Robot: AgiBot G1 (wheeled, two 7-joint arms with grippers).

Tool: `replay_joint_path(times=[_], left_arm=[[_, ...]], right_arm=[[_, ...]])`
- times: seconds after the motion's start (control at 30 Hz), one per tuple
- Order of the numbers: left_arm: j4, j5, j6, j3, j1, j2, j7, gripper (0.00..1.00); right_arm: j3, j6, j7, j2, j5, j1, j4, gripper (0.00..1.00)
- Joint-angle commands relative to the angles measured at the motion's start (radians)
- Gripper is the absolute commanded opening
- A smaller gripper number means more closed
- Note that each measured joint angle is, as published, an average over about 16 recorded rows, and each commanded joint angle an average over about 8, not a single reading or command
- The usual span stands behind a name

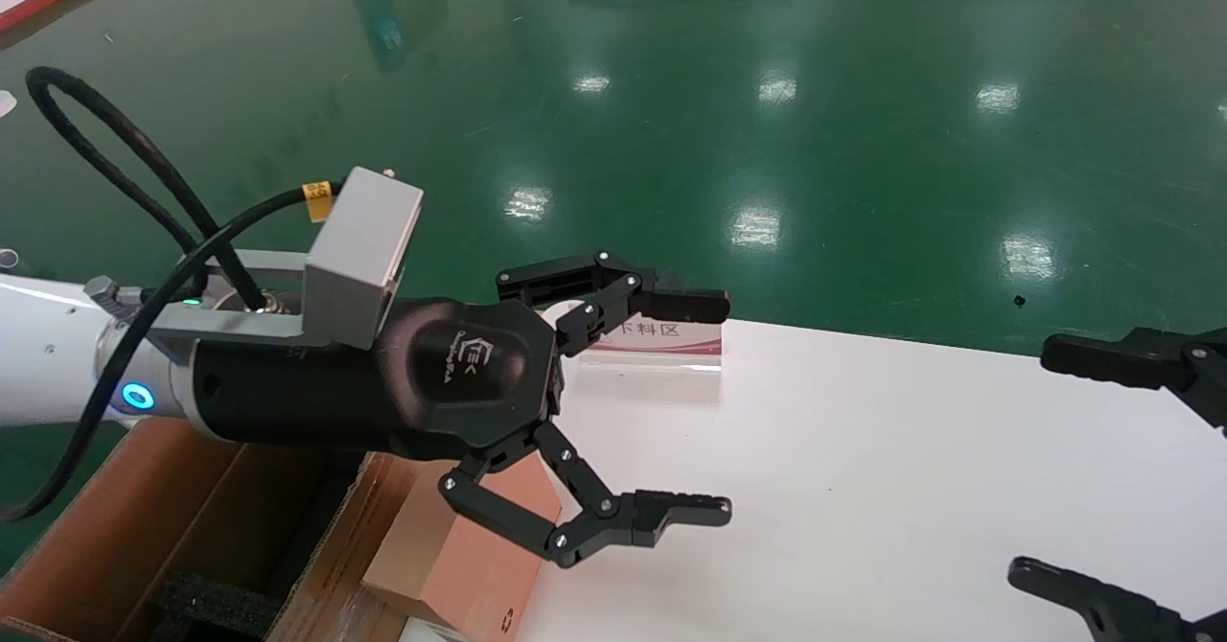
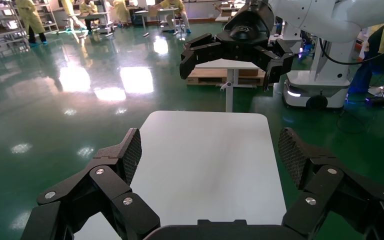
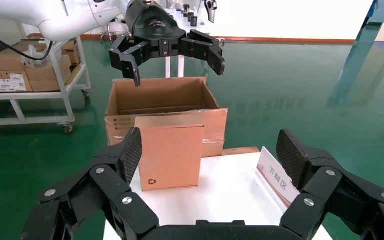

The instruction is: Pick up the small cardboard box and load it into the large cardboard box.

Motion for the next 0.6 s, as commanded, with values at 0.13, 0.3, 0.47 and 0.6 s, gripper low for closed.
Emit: replay_joint_path(times=[0.13, 0.3, 0.47, 0.6], left_arm=[[0.0, 0.0, 0.0, 0.0, 0.0, 0.0, 0.0, 1.0], [0.0, 0.0, 0.0, 0.0, 0.0, 0.0, 0.0, 1.0], [0.0, 0.002, -0.003, 0.0, 0.001, -0.001, -0.002, 1.0], [-0.008, 0.018, -0.018, 0.003, 0.0, -0.012, -0.013, 1.0]], right_arm=[[0.0, 0.0, 0.0, 0.0, 0.0, 0.0, 0.0, 1.0], [0.0, 0.0, 0.0, 0.0, 0.0, 0.0, 0.0, 1.0], [0.0, 0.0, 0.0, 0.0, 0.0, 0.0, 0.0, 1.0], [0.0, 0.0, 0.0, 0.0, 0.0, 0.0, 0.0, 1.0]])
